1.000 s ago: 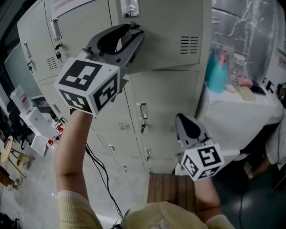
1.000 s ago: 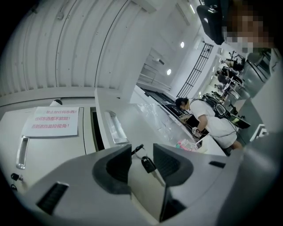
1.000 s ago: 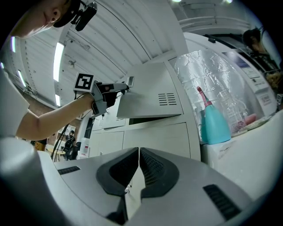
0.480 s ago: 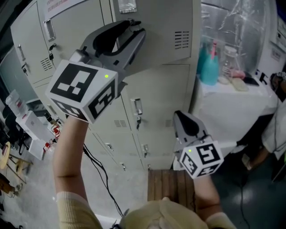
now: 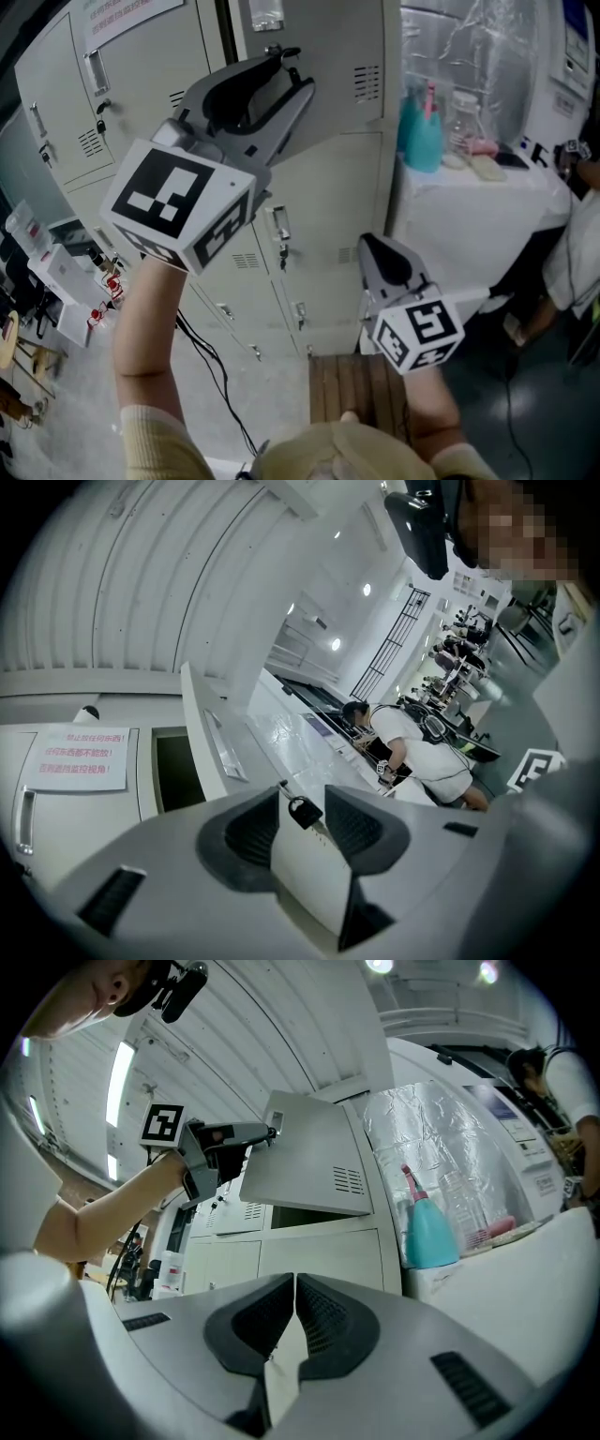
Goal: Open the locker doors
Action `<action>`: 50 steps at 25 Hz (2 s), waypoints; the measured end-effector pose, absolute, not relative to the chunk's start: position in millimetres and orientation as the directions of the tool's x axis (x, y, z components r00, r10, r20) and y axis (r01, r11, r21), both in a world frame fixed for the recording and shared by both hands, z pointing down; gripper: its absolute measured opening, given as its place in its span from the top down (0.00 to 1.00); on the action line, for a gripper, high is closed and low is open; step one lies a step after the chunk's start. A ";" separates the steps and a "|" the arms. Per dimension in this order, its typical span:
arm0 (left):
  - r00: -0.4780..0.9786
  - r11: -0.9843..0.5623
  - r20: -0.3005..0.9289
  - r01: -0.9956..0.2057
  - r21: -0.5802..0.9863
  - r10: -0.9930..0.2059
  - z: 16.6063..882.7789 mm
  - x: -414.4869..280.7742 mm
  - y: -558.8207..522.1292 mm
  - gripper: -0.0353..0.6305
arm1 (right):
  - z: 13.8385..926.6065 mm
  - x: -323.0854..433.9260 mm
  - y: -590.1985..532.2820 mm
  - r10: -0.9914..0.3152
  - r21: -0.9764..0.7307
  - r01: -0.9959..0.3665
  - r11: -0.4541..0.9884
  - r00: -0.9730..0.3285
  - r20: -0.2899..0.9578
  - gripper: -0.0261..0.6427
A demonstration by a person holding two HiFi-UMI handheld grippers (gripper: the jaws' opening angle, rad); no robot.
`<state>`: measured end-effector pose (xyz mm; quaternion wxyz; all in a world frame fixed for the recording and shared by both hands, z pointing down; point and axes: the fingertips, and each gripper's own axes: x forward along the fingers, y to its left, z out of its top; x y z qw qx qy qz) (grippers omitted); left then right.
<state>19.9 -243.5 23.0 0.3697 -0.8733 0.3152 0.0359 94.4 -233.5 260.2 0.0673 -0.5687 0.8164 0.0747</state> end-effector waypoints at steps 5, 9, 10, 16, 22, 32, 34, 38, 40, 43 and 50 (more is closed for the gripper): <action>0.811 -0.544 -0.287 -0.562 -0.623 -0.510 23.2 23.4 -239.9 0.72 | 259.0 99.6 -225.1 -0.926 0.044 -0.947 0.318 -0.321 -0.199 0.96; 0.826 -0.559 -0.286 -0.544 -0.626 -0.485 24.9 27.3 -228.4 0.72 | 258.2 102.9 -218.5 -0.932 0.049 -0.953 0.301 -0.304 -0.198 0.96; 0.828 -0.560 -0.288 -0.544 -0.625 -0.482 25.2 26.8 -225.2 0.72 | 257.9 103.6 -217.1 -0.933 0.050 -0.953 0.297 -0.301 -0.199 0.96; 0.815 -0.557 -0.312 -0.566 -0.609 -0.488 26.4 10.1 -217.2 0.72 | 259.3 102.7 -212.9 -0.934 0.051 -0.954 0.295 -0.300 -0.195 0.96; 0.770 -0.556 -0.345 -0.631 -0.542 -0.537 35.0 -21.4 -227.5 0.72 | 263.9 94.2 -215.4 -0.930 0.056 -0.947 0.316 -0.321 -0.179 0.96; 0.764 -0.620 -0.264 -0.637 -0.458 -0.589 86.4 -32.6 -259.1 0.71 | 270.3 84.3 -219.4 -0.921 0.046 -0.935 0.351 -0.354 -0.165 0.96; 0.768 -0.635 -0.249 -0.632 -0.444 -0.590 94.0 -30.4 -262.8 0.70 | 271.7 83.9 -220.1 -0.920 0.044 -0.934 0.355 -0.357 -0.163 0.96; 0.778 -0.658 -0.226 -0.620 -0.428 -0.586 104.1 -25.6 -268.1 0.69 | 274.6 86.3 -222.0 -0.921 0.040 -0.934 0.355 -0.357 -0.157 0.96; 0.786 -0.663 -0.225 -0.610 -0.433 -0.576 106.8 -22.7 -267.5 0.69 | 276.3 87.9 -223.0 -0.922 0.038 -0.935 0.354 -0.355 -0.155 0.96; 0.791 -0.663 -0.231 -0.604 -0.441 -0.567 107.7 -19.7 -265.8 0.69 | 278.0 89.8 -224.0 -0.923 0.036 -0.935 0.352 -0.354 -0.151 0.96; 0.814 -0.670 -0.236 -0.573 -0.472 -0.530 108.6 -8.5 -247.2 0.70 | 281.5 90.3 -225.4 -0.923 0.032 -0.933 0.358 -0.359 -0.140 0.96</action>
